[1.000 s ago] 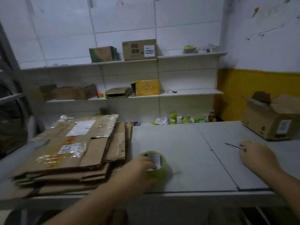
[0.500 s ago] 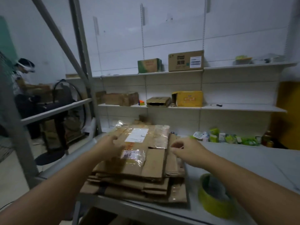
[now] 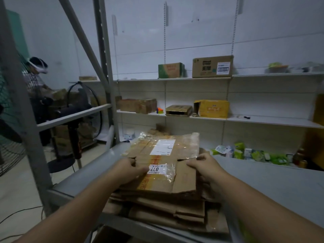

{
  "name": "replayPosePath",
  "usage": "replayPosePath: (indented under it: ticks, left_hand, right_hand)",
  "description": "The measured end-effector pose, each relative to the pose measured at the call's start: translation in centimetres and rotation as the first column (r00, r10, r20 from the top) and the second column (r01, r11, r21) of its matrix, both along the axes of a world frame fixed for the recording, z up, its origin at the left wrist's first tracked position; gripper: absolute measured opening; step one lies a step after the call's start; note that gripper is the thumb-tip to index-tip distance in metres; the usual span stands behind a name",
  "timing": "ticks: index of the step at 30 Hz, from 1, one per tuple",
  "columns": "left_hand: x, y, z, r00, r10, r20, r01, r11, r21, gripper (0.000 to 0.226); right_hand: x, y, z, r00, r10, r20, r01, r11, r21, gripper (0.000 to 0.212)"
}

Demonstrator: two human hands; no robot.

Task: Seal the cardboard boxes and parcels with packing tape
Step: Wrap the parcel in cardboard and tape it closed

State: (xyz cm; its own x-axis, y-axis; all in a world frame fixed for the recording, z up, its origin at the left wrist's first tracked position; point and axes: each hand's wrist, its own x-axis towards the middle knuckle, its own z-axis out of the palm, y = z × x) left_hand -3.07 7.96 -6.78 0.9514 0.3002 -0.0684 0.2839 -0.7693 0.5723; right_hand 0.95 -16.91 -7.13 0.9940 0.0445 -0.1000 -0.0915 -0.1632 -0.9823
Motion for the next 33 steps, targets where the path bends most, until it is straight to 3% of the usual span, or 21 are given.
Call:
replayPosePath:
  ticks: [3,7,9,12,15,18,20,22,25,28,30,33]
  left_hand:
    - [-0.5,0.3,0.2,0.999,-0.032,-0.002,0.032,0.999,-0.029,0.079]
    - [-1.2,-0.6,1.3,0.983,-0.073,0.171,0.099,0.984,-0.146,0.03]
    - [-1.5,-2.0,1.8,0.948,-0.148,0.283,0.186,0.976,-0.112,0.028]
    - [-1.4,-4.5,2.6,0.854,-0.264,0.449,0.274,0.961,0.043,0.032]
    - [-1.1,-7.0,2.9,0.745,-0.283,0.604,0.227,0.959,0.169,0.016]
    - [-1.7,-9.3,3.1,0.577,-0.375,0.725,0.253,0.927,0.277,0.01]
    - [-2.4,-11.3,3.2,0.552,-0.57,0.608,0.352,0.821,0.45,0.006]
    - [-2.6,-13.9,2.9,0.579,-0.723,0.377,0.459,0.671,0.583,0.013]
    - [-0.4,-17.7,1.4,0.636,-0.768,0.071,0.621,0.564,0.544,0.035]
    - [2.1,-20.1,-0.5,0.631,-0.742,-0.225,0.715,0.444,0.54,0.049]
    - [3.3,-21.1,-1.5,0.649,-0.696,-0.306,0.723,0.441,0.532,0.04]
    - [4.4,-22.0,-2.4,0.664,-0.68,-0.311,0.704,0.427,0.568,0.036]
  right_hand:
    - [0.0,0.7,0.4,0.994,0.054,-0.091,-0.034,0.977,0.21,0.026]
    - [0.7,-0.1,0.9,0.997,-0.038,-0.066,0.053,0.969,0.242,0.027]
    - [1.2,-1.6,1.6,0.994,-0.1,-0.034,0.105,0.959,0.263,0.029]
    - [1.2,-4.7,3.3,0.985,-0.172,0.011,0.16,0.936,0.312,0.029]
    - [1.3,-8.5,4.8,0.968,-0.244,0.051,0.211,0.911,0.355,0.036]
    - [1.1,-13.0,6.2,0.937,-0.34,0.076,0.289,0.88,0.378,0.037]
    - [0.9,-16.0,6.9,0.915,-0.393,0.095,0.328,0.858,0.395,0.034]
    - [0.7,-18.7,7.2,0.902,-0.423,0.089,0.353,0.84,0.412,0.031]
    - [0.8,-21.8,6.9,0.884,-0.465,0.038,0.402,0.801,0.444,0.036]
    - [1.0,-24.1,6.3,0.851,-0.525,0.025,0.455,0.76,0.465,0.04]
    - [1.0,-25.4,5.7,0.83,-0.558,0.016,0.49,0.742,0.457,0.041]
    - [0.9,-26.3,4.9,0.813,-0.582,-0.001,0.523,0.73,0.44,0.037]
